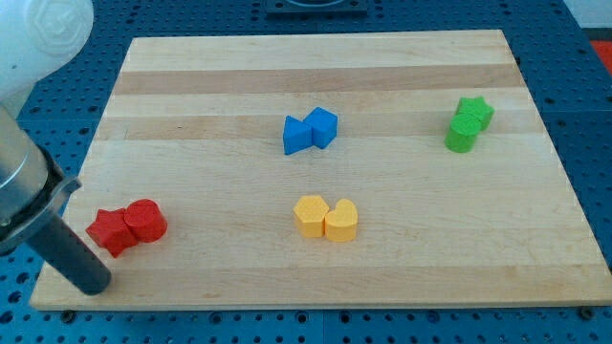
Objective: Place your arm in between the red blocks
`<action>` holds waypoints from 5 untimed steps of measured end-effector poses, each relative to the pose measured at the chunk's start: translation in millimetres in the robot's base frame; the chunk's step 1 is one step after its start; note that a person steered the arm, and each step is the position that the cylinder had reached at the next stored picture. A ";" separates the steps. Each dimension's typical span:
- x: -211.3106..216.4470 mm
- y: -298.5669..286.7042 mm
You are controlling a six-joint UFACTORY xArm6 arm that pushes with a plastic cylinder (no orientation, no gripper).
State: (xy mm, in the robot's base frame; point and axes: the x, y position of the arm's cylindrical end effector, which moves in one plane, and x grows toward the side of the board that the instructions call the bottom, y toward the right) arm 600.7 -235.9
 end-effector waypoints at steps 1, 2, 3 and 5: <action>-18.3 0.0; -35.2 -0.1; -47.1 -0.5; -58.4 -21.9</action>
State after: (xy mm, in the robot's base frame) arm 542.3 -257.8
